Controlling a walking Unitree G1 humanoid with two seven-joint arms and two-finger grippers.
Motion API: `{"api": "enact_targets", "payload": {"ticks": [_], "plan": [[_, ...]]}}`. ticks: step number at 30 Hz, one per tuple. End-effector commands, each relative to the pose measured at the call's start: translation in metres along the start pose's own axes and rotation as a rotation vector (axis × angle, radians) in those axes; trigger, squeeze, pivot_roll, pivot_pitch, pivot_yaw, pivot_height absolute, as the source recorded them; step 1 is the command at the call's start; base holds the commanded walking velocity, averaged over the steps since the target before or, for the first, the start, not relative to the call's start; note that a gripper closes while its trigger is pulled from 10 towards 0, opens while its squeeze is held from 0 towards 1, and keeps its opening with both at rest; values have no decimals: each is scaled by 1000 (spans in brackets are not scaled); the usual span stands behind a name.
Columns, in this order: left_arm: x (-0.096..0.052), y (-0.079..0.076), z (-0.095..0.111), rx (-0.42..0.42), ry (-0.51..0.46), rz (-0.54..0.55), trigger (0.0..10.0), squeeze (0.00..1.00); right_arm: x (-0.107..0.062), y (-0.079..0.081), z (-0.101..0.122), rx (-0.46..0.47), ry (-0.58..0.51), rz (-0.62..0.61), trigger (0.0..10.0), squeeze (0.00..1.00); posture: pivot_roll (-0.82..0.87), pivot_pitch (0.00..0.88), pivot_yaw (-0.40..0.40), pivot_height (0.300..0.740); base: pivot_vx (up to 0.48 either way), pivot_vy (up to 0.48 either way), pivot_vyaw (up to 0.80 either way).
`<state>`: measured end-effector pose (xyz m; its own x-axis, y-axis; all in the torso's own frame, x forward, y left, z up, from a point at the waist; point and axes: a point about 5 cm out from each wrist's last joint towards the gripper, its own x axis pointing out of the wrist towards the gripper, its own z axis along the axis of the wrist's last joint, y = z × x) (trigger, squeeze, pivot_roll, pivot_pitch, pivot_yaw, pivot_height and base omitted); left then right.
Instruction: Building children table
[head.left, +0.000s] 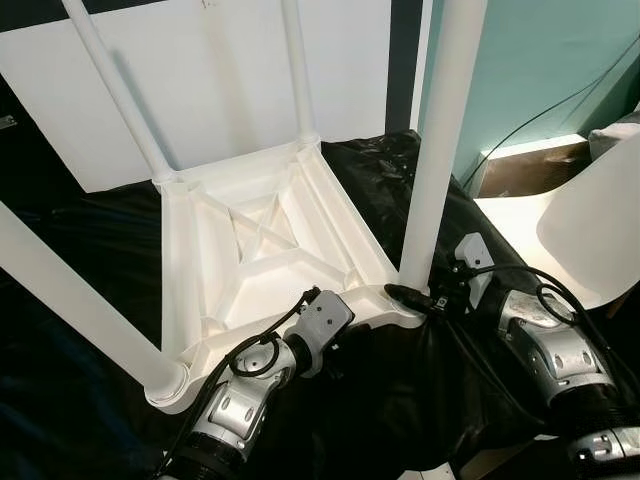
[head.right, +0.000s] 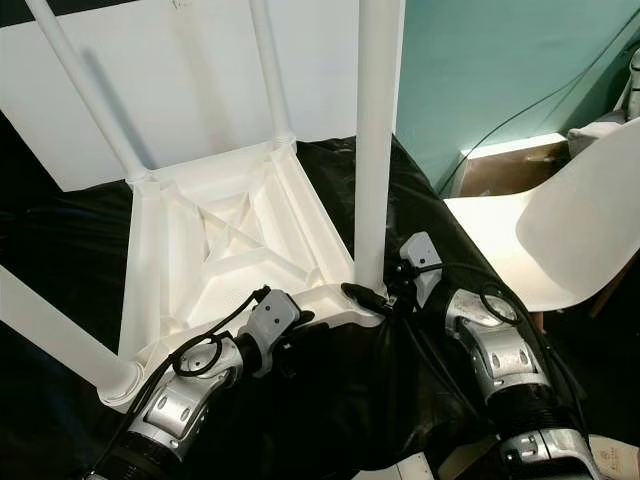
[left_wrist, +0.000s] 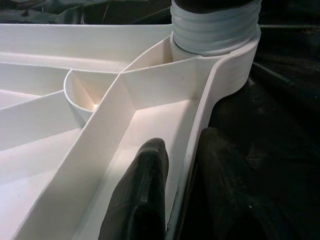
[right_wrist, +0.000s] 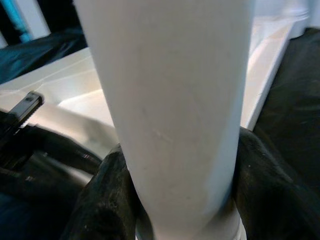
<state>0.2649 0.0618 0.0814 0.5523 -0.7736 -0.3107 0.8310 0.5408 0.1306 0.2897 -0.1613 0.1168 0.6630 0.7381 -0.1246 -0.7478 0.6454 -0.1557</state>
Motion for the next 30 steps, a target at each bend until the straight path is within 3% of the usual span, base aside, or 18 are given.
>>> {"api": "enact_targets", "payload": {"ticks": [1, 2, 3, 4, 10, 16, 17, 20, 21, 24, 25, 30], "plan": [[-3, -1, -25, -42, 115, 20, 10000, 0, 6, 13, -19, -14, -30, -332, 0, 0, -53, 0, 63, 740, 0, 0, 0], [-3, -1, -25, -42, 115, 20, 10000, 0, 6, 13, -19, -14, -30, -332, 0, 0, -53, 0, 63, 740, 0, 0, 0], [-3, -2, -25, -44, 115, 22, 10000, 0, -1, 7, -19, 8, -66, -516, 0, 0, -47, 0, 64, 740, 0, 0, 0], [-3, -2, -25, -46, 115, 22, 10000, 0, -6, 3, -19, 28, -79, -621, 0, 0, -47, 0, 64, 740, 0, 0, 0], [-3, -4, -27, -57, 117, 21, 10000, 0, -2, 23, -23, 71, -75, -659, 0, 0, -50, 0, 72, 740, 0, 0, 0], [-3, -2, -25, -43, 117, 16, 10000, 0, 0, 24, -23, 60, -73, -704, 0, 0, -51, 0, 75, 740, 0, 0, 0], [-3, -3, -25, -46, 116, 16, 10000, 0, 6, 31, -23, 69, -81, -658, 10000, 0, -52, 0, 74, 740, 0, 0, 0], [-4, -3, -26, -49, 116, 17, 10000, 0, 9, 34, -23, 82, -76, -616, 10000, 0, -52, 0, 74, 740, 0, 0, 0], [-4, -4, -26, -52, 117, 20, 10000, 0, 9, 33, -23, 98, -87, -518, 10000, 1000, -53, 0, 75, 740, 0, 0, 0], [-4, -4, -26, -51, 118, 20, 10000, 0, 6, 28, -22, 68, -80, -439, 10000, 1000, -55, 0, 75, 740, 0, 0, 0], [-3, -3, -26, -50, 118, 20, 10000, 0, 4, 25, -22, 46, -72, -414, 10000, 39, -55, 0, 75, 740, 0, 0, 0], [-3, -2, -25, -45, 117, 18, 10000, 0, 2, 13, -15, -5, -66, -317, 10000, 0, -64, 0, 76, 740, 0, 0, 0]]}}
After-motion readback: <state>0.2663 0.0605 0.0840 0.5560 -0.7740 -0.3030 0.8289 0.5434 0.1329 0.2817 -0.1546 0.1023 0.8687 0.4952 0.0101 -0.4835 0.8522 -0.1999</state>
